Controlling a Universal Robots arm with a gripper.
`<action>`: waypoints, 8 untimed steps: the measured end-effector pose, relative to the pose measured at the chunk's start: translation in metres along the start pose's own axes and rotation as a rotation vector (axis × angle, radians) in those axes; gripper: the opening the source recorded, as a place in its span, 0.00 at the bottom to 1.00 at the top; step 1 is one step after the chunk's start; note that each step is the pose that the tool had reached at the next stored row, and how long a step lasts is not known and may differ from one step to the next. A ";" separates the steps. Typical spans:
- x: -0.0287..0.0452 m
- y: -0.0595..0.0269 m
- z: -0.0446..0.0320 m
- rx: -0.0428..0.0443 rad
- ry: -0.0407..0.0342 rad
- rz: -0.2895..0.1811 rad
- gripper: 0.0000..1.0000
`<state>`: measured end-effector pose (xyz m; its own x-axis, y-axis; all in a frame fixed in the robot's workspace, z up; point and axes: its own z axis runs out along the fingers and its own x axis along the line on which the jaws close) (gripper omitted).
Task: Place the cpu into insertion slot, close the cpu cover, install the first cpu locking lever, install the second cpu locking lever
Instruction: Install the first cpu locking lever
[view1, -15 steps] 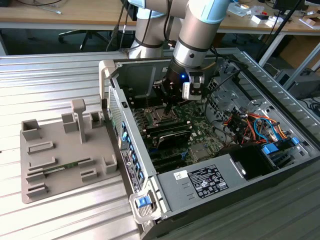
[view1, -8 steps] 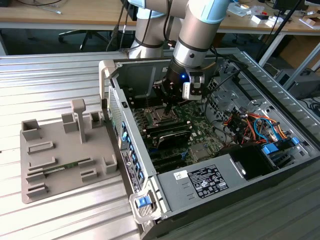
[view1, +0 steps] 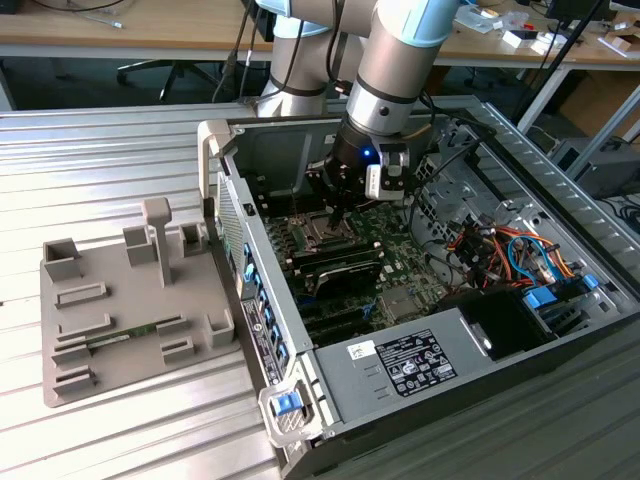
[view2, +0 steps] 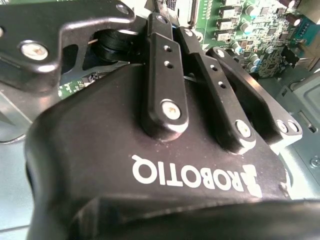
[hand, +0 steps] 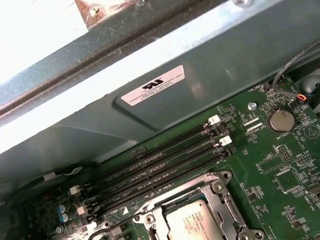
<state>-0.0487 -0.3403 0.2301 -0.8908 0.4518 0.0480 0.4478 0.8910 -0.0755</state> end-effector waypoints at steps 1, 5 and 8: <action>0.0000 0.0000 0.0000 0.0002 -0.0002 -0.002 0.10; 0.0000 0.0000 0.0000 0.0004 -0.0007 -0.008 0.10; 0.0000 0.0000 0.0000 0.0006 -0.0010 -0.012 0.10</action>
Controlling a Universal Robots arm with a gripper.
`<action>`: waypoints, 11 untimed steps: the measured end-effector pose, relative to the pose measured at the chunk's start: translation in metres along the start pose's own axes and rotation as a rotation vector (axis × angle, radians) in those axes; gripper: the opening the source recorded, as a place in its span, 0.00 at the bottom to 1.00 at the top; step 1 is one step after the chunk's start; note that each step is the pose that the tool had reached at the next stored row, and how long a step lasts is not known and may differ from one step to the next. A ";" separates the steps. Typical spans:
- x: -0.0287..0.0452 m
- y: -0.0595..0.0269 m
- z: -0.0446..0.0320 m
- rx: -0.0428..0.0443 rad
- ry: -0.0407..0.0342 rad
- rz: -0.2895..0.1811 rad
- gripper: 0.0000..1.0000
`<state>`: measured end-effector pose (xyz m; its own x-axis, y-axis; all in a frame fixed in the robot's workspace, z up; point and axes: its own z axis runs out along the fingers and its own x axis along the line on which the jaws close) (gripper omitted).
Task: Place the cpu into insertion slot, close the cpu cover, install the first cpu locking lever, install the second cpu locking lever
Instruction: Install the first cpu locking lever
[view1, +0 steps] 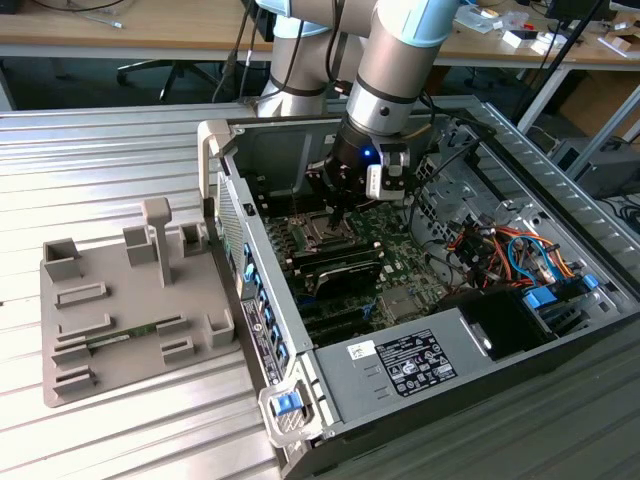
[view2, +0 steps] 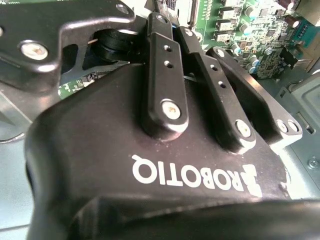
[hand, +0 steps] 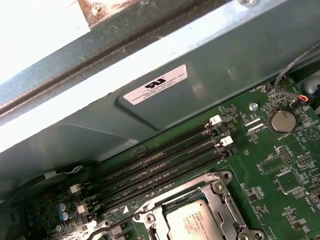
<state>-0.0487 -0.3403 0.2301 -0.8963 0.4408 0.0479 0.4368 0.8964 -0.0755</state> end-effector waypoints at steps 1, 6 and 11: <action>0.0000 0.0000 0.0000 0.0000 -0.0001 -0.001 0.10; 0.0000 0.0000 0.0000 0.0005 -0.0008 -0.010 0.10; 0.0000 0.0000 0.0000 0.0010 -0.0016 -0.020 0.10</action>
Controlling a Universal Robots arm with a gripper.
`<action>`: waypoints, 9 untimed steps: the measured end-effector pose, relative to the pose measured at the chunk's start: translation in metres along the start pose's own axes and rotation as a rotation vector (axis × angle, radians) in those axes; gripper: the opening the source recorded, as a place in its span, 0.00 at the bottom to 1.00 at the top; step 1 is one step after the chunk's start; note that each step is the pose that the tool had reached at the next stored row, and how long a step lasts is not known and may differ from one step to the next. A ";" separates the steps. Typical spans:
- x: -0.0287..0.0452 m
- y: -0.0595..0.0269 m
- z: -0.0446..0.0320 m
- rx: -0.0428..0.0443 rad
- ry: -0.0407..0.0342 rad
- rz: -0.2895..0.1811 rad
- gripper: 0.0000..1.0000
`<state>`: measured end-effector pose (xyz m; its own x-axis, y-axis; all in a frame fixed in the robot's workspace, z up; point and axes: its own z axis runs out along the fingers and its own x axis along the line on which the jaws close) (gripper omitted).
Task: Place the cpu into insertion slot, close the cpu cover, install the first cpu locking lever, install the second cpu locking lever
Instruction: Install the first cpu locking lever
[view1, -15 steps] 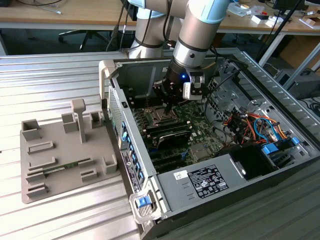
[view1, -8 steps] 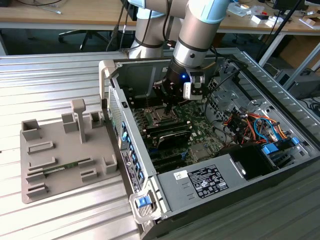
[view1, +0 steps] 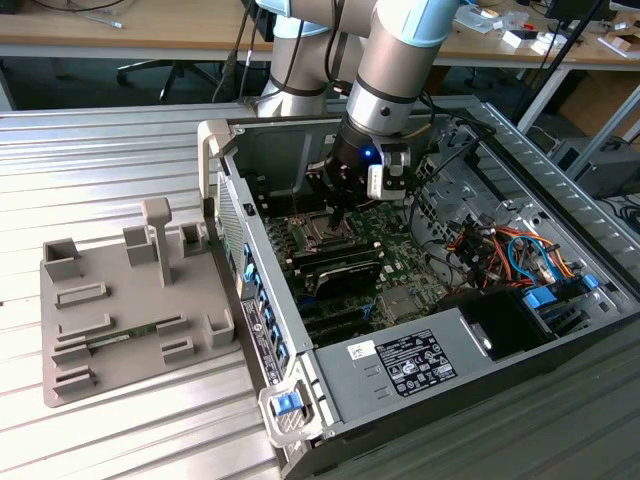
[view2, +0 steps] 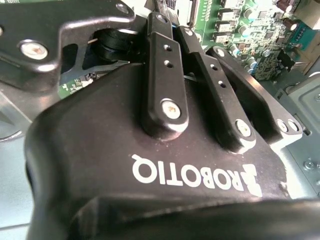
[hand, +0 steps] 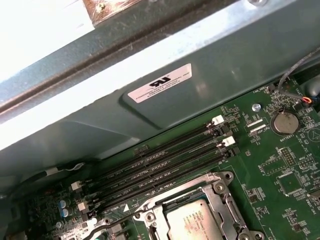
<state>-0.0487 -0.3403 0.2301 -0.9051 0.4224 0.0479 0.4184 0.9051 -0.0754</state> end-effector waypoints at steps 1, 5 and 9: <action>0.0000 0.0000 0.0000 0.0001 -0.0001 -0.002 0.10; 0.0000 0.0000 0.0000 0.0004 -0.0006 -0.008 0.10; 0.0000 0.0000 0.0000 0.0007 -0.0010 -0.015 0.10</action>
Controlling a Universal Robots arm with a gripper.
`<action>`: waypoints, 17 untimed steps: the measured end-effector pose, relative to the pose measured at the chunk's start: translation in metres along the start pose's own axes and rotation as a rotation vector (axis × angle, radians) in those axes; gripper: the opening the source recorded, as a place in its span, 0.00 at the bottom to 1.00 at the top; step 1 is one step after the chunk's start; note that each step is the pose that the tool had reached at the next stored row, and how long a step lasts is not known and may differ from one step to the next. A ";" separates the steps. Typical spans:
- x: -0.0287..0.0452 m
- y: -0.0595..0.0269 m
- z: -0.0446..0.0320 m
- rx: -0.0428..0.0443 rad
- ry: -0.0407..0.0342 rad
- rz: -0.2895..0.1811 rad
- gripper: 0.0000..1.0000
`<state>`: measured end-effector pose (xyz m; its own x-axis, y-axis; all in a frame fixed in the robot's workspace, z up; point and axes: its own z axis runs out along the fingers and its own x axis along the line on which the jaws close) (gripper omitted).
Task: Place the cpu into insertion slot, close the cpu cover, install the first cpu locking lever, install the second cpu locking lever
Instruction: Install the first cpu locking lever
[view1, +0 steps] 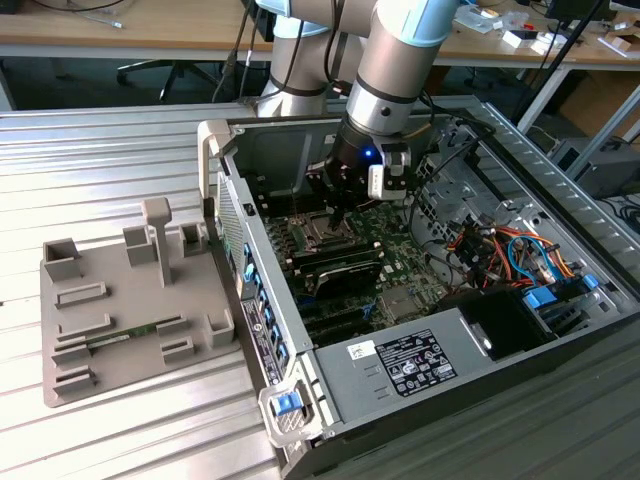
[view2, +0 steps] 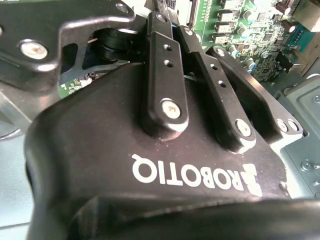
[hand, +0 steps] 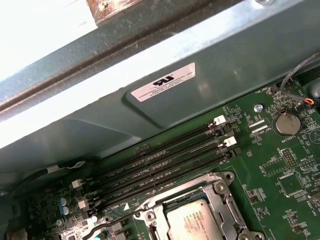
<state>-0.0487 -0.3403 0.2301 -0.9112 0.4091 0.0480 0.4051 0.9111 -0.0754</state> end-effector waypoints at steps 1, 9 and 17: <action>0.0000 0.0000 0.0000 0.0002 -0.0002 -0.002 0.10; 0.0000 0.0000 0.0000 0.0007 -0.0011 -0.014 0.10; 0.0000 0.0000 0.0000 0.0012 -0.0019 -0.024 0.10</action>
<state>-0.0487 -0.3403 0.2301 -0.9210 0.3867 0.0479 0.3827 0.9208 -0.0755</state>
